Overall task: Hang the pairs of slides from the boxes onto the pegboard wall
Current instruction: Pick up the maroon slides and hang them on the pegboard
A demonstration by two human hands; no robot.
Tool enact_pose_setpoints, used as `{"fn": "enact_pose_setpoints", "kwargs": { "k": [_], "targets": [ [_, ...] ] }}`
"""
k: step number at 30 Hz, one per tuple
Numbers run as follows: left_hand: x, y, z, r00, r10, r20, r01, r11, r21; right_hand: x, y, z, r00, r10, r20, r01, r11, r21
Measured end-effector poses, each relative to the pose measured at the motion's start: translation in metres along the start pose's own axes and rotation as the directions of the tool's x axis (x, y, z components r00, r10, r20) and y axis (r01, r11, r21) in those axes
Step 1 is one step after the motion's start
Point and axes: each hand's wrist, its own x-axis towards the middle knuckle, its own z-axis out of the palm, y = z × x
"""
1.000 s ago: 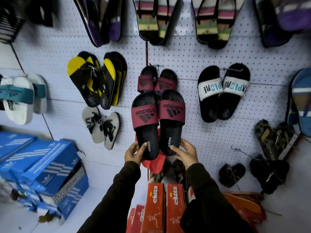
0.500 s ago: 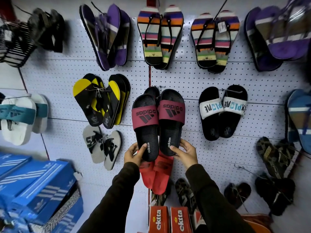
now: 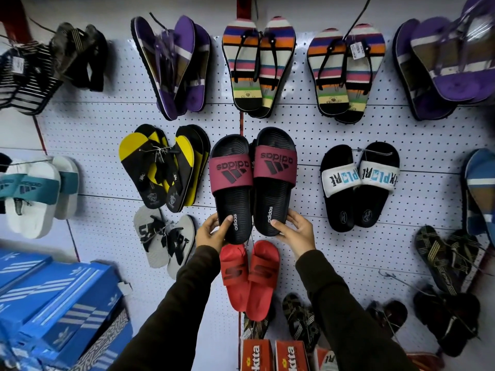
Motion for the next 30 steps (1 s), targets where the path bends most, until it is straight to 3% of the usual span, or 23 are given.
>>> {"fn": "enact_pose_setpoints", "kwargs": {
  "k": [8,22,30],
  "targets": [
    [0.045,0.030,0.006,0.998,0.047,-0.029,-0.048,0.998,-0.032,0.034,-0.021,0.013,1.000,-0.027,-0.016,0.027,0.998,0.050],
    [0.068,-0.009,0.003,0.985,-0.171,-0.024,0.171,0.985,0.008,0.042,0.021,0.005,0.985,0.130,-0.114,-0.128,0.992,0.021],
    [0.059,-0.040,0.004,0.978,-0.182,-0.097,0.182,0.983,-0.007,0.036,0.044,0.005,0.972,0.212,-0.101,-0.210,0.977,0.022]
  ]
}}
